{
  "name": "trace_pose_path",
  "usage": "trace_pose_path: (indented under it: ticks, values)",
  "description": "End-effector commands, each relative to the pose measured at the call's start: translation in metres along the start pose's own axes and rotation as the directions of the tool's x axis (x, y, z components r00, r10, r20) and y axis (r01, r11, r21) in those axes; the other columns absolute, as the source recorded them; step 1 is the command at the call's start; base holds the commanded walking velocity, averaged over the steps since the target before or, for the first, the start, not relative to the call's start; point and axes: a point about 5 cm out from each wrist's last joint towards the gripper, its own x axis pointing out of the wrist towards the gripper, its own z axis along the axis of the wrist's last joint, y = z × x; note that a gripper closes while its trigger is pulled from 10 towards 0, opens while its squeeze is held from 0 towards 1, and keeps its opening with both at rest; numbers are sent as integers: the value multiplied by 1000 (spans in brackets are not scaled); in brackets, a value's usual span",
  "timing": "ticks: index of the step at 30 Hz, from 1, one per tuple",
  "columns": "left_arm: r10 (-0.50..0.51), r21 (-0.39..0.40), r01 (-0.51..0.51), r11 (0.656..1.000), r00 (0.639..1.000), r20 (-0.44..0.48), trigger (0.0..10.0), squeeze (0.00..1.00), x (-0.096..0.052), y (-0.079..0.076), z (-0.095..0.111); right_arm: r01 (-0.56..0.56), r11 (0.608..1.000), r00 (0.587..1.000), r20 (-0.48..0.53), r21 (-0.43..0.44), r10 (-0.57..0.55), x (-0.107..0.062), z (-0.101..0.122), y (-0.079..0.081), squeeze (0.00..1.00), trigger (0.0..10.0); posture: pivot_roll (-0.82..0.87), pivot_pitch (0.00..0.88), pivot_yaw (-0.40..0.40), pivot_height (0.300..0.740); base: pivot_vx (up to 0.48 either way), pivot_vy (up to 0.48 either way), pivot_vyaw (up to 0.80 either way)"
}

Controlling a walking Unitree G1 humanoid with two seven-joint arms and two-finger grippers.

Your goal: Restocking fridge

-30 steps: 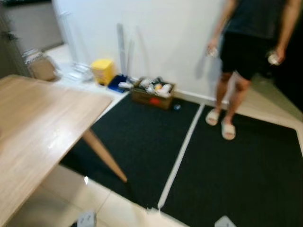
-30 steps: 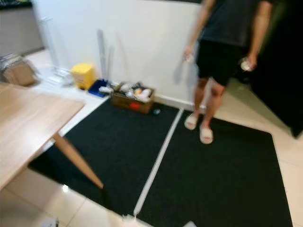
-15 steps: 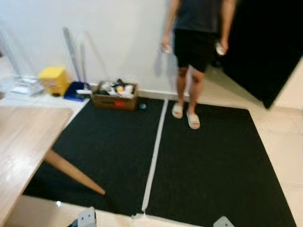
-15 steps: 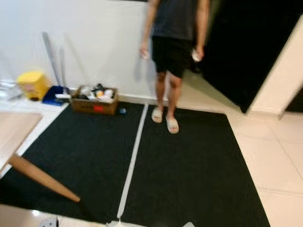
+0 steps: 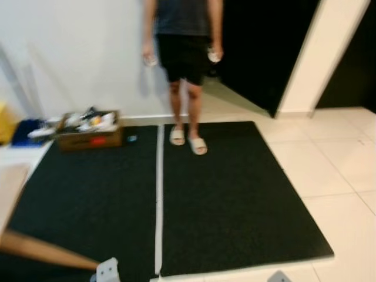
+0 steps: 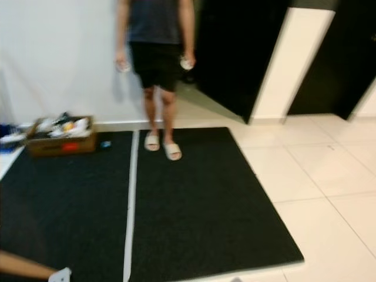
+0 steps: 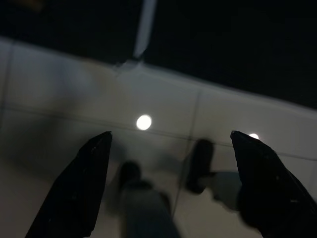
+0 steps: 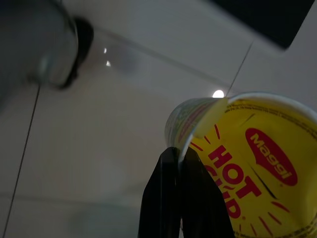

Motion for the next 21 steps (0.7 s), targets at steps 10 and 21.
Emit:
trace_pose_path:
  ticks: [10,21]
  values:
    - [8,22,-6,1000,998,-68,10000,0,-4,4,-17,0,1000,1000,25,-1,0,0,7,0,0,10000,-37,0,4,740,0,0,0]
    - [2,35,1,999,997,-79,10000,0,-4,4,-19,-12,1000,999,33,-7,12,1,11,5,0,10000,-35,0,5,740,162,0,0]
